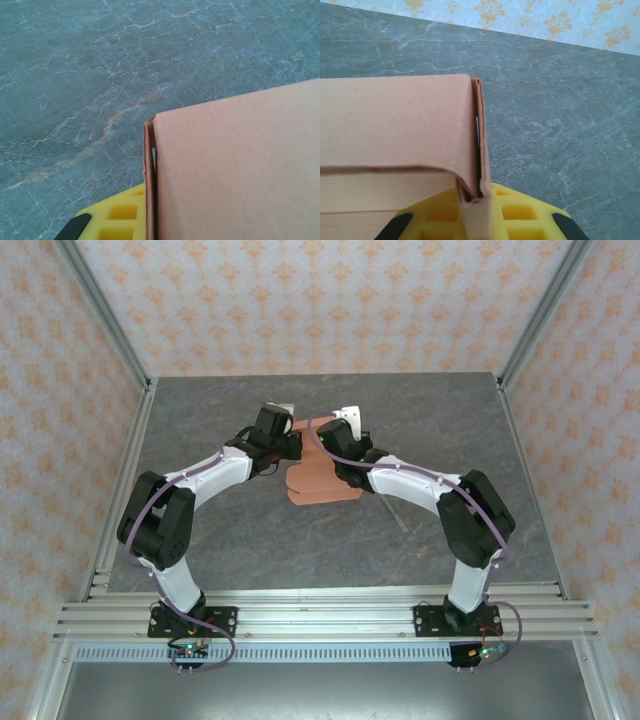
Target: Fold the paper box
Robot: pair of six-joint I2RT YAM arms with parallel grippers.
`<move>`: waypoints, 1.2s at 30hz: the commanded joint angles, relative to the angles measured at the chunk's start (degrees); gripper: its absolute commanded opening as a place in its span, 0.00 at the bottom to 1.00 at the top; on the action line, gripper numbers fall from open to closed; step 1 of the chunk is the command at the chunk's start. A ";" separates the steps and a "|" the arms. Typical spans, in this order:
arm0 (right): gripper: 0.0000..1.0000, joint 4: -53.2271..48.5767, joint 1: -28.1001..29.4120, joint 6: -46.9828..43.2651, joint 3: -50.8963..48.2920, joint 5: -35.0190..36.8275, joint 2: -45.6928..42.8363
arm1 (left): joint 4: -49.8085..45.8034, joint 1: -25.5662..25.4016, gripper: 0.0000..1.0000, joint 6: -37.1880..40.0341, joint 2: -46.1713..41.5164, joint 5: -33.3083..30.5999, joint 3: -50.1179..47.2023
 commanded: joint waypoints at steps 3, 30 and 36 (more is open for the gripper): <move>0.14 -2.20 -0.78 2.43 3.11 6.20 1.10 | -1.77 -0.12 0.00 -0.27 -0.68 -0.46 1.46; 0.76 -13.72 -0.78 2.69 -2.22 -29.73 -18.38 | -14.28 1.51 0.00 1.96 0.48 -4.92 5.29; 0.76 -17.81 -1.52 1.89 -3.77 -26.51 -23.84 | -24.97 1.89 0.00 4.44 -1.13 -1.69 5.39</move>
